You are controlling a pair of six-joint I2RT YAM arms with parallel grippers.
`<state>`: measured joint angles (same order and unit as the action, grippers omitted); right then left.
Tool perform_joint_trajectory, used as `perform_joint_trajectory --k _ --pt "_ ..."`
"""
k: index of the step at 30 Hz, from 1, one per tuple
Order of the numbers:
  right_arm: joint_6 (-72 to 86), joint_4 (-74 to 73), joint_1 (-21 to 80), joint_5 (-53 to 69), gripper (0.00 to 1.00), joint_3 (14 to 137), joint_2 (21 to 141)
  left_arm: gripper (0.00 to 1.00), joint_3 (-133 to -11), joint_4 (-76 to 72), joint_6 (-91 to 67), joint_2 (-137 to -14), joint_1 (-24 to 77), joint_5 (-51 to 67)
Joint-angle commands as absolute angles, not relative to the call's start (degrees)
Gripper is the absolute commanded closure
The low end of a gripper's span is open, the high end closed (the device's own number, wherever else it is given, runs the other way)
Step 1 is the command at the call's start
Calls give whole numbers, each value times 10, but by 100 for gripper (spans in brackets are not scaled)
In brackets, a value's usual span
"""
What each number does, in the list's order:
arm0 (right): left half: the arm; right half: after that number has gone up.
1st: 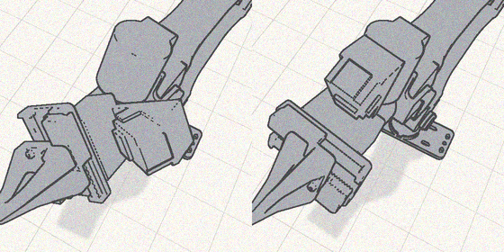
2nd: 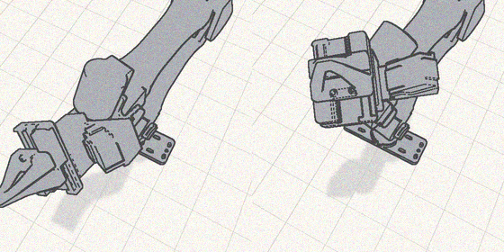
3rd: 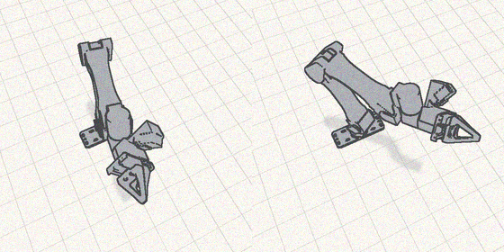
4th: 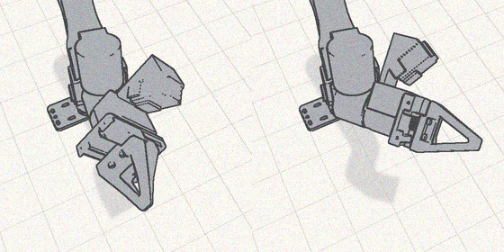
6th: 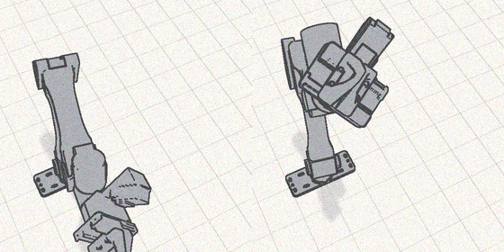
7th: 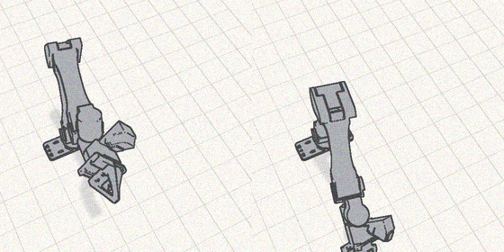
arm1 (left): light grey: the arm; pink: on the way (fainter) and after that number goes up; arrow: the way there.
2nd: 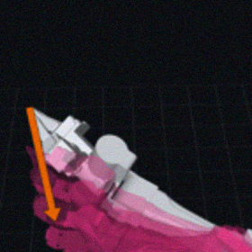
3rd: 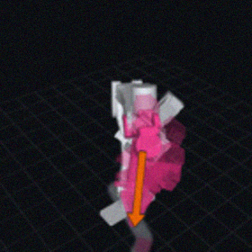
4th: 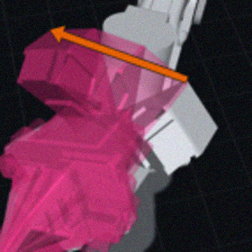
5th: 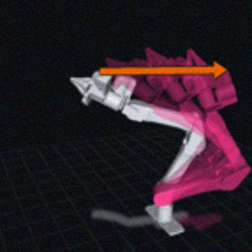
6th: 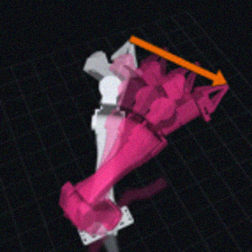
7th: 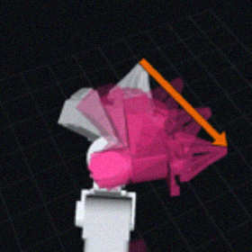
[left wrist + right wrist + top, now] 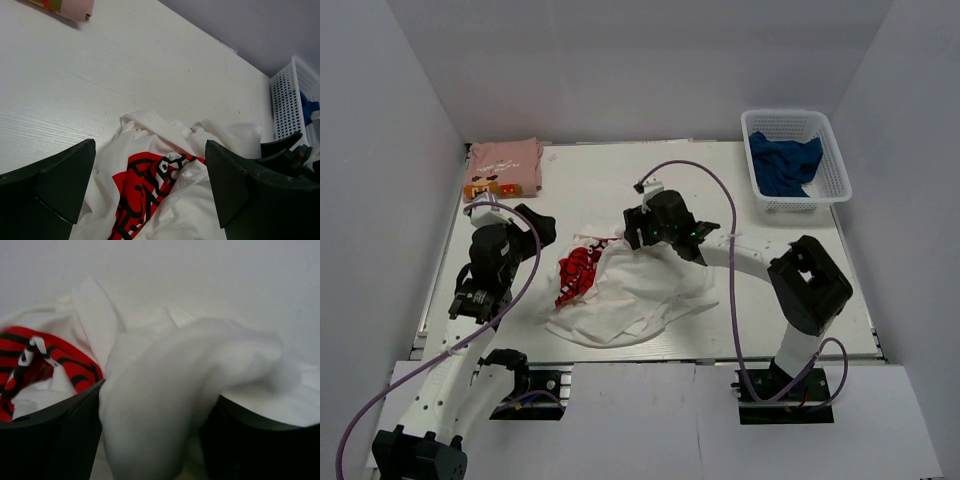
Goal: Fold and stack the t-shirts
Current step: Flatten out the tshirt
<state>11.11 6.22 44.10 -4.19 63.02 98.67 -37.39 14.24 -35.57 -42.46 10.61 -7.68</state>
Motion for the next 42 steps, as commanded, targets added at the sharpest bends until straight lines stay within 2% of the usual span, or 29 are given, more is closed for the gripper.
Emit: perform_joint_trajectory --k 1,2,3,4,5,9,15,19,23,27,30,31,33,37,39,42 --pt "102 22 454 -80 28 650 996 0 -367 152 -347 -396 104 -91" --pt "98 14 455 -86 56 652 995 0 -367 152 -347 -396 104 -91" --pt "94 15 461 -90 74 652 991 0 -360 152 -347 -389 104 -97" --pt "91 17 462 -99 90 654 979 0 -359 152 -347 -383 104 -97" --pt "86 18 465 -119 100 662 972 0 -353 152 -347 -383 104 -97" --pt "54 25 460 -183 100 706 895 0 -347 152 -347 -373 104 -97" --pt "5 26 447 -321 100 807 853 0 -347 157 -347 -373 104 -110" --pt "-40 33 423 -394 100 895 862 0 -347 157 -347 -383 104 -116" --pt "-97 41 387 -412 100 1010 890 0 -352 163 -347 -388 104 -123" --pt "-167 43 346 -445 100 1180 947 0 -352 163 -347 -388 104 -140" --pt "-248 103 317 -479 100 1247 981 0 -352 168 -347 -388 104 -151" --pt "-270 180 295 -488 100 1254 990 0 -352 168 -347 -388 104 -151" --pt "-331 231 277 -500 100 1273 1010 0 -352 168 -347 -394 104 -157" --pt "-412 334 197 -486 100 1369 1073 0 -352 168 -342 -405 104 -170" --pt "-421 360 165 -483 100 1382 1078 0 -352 168 -342 -410 104 -171" --pt "-389 420 112 -426 100 1340 1060 0 -352 163 -336 -422 104 -171"
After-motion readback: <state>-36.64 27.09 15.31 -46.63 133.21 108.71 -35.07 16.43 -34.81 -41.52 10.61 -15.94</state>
